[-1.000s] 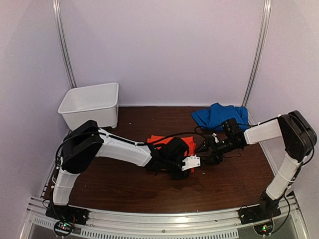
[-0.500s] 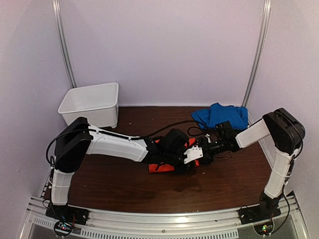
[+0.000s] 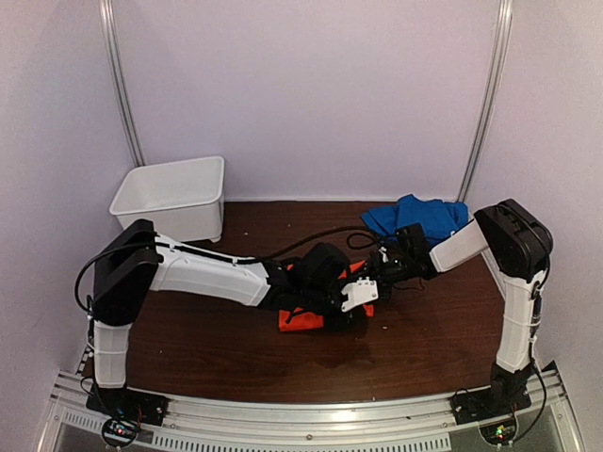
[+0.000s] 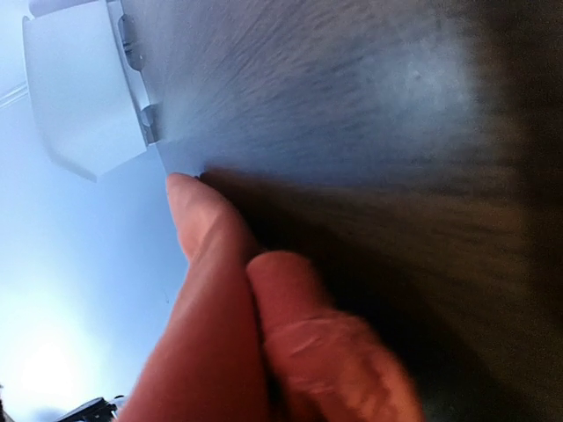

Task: Fold and stack the mixed laundry pile
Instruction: Pass from the left arm to the right, then turn over the square-folded T-shirt at the center of the board.

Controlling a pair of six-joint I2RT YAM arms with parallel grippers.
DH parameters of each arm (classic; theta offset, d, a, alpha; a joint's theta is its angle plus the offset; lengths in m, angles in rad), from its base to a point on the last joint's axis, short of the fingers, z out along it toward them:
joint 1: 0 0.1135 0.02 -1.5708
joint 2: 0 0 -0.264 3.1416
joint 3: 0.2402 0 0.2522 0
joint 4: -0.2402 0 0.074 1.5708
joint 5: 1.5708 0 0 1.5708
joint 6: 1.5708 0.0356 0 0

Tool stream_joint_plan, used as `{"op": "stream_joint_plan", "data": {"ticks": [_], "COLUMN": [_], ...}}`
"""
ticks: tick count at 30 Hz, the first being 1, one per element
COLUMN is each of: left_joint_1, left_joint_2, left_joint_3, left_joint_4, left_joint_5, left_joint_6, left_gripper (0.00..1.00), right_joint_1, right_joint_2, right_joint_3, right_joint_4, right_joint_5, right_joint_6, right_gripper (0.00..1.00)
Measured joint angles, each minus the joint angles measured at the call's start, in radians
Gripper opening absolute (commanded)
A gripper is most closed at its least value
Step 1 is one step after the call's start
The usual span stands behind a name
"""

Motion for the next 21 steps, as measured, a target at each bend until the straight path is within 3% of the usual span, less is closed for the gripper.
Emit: {"op": "stream_joint_plan", "data": {"ticks": [3,6,9,15,21], "left_joint_1": [0.000,0.001,0.007,0.087,0.254], "left_joint_2": [-0.009,-0.034,-0.099,-0.278,-0.469], "left_joint_3": [-0.018,-0.040,-0.090,-0.199,-0.365], "left_joint_4": [0.000,0.007,0.010,0.000,-0.013], "left_joint_5": [0.002,-0.002,-0.019,-0.073,-0.124], "left_joint_6": [-0.002,-0.029,-0.087,-0.270,-0.438], "left_gripper": [0.19,0.42,0.55,0.64,0.65], "right_joint_1": [0.000,-0.005,-0.029,-0.072,-0.076], "right_joint_2": [0.013,0.012,0.012,0.011,0.010], "right_joint_3": [0.044,0.083,0.185,0.565,1.068], "right_joint_4": [-0.076,-0.167,-0.336,-0.723,-1.072], "right_joint_5": [0.024,0.045,0.093,0.227,0.523], "right_joint_6": [-0.040,-0.103,-0.214,-0.519,-0.826], "right_gripper": [0.00,0.00,0.00,0.00,0.00]}}
